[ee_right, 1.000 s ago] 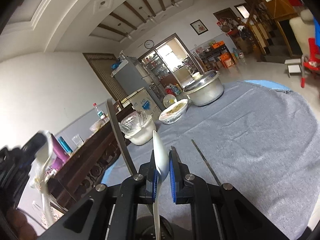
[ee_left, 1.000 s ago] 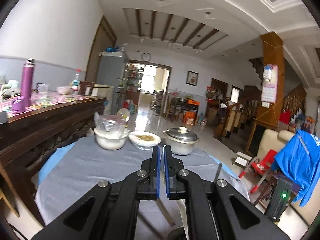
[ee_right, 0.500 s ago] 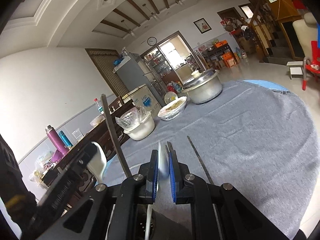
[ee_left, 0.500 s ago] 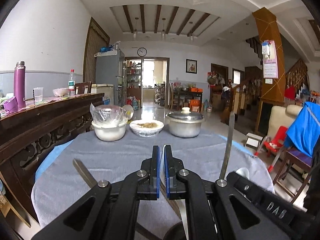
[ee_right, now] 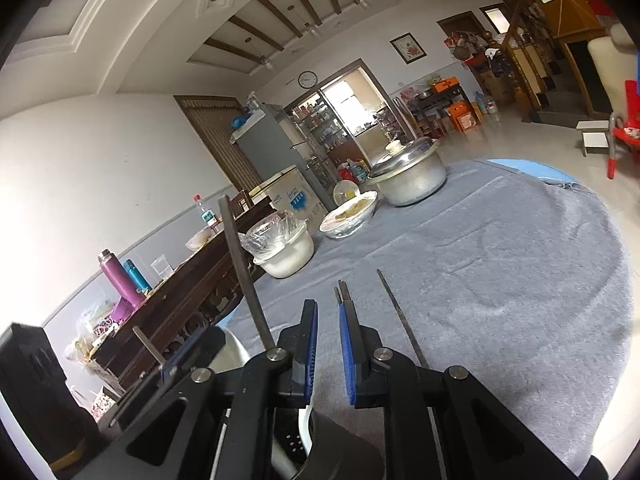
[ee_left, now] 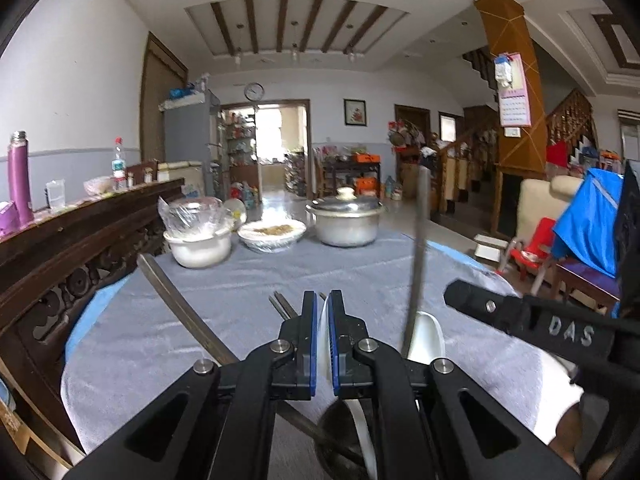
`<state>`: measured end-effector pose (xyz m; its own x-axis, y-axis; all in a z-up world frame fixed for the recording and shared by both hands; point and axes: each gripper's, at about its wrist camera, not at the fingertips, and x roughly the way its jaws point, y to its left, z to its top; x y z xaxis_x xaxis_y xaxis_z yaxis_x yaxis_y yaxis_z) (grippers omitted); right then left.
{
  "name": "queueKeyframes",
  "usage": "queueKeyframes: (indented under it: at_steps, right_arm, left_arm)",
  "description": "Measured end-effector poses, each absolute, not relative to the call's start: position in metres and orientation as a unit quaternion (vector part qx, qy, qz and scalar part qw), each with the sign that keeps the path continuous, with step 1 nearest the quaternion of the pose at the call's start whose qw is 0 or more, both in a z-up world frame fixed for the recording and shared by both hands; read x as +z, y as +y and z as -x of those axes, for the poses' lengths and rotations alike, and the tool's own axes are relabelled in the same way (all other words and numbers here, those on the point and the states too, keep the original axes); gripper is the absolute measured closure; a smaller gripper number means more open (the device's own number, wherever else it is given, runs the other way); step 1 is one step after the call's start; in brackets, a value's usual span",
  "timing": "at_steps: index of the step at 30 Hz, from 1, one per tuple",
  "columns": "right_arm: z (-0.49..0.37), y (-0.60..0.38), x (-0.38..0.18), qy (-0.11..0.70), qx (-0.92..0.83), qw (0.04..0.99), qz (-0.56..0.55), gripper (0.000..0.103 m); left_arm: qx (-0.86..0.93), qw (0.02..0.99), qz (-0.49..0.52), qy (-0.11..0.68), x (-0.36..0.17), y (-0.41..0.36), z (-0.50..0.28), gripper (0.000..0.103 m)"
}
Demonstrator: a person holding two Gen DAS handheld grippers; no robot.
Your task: Organize utensils
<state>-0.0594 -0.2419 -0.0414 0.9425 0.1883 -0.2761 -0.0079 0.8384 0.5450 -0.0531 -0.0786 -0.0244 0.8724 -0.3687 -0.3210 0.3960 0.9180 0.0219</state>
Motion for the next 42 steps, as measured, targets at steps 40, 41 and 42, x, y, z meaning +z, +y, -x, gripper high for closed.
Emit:
queueKeyframes:
  at_steps: [40,41,42]
  right_arm:
    - [0.049,-0.278,-0.052,0.257,0.006,0.931,-0.259,0.068]
    - [0.049,-0.278,-0.05,0.259,0.006,0.931,-0.256,0.066]
    - [0.048,-0.278,-0.048,0.263,0.007,0.931,-0.252,0.065]
  left_arm:
    - [-0.06,0.932,0.008,0.356,-0.057,0.066,0.018,0.023]
    - [-0.057,0.932,0.005,0.359,-0.056,0.066,0.017,0.023]
    - [-0.053,0.93,0.003,0.364,-0.056,0.068,0.015,0.023]
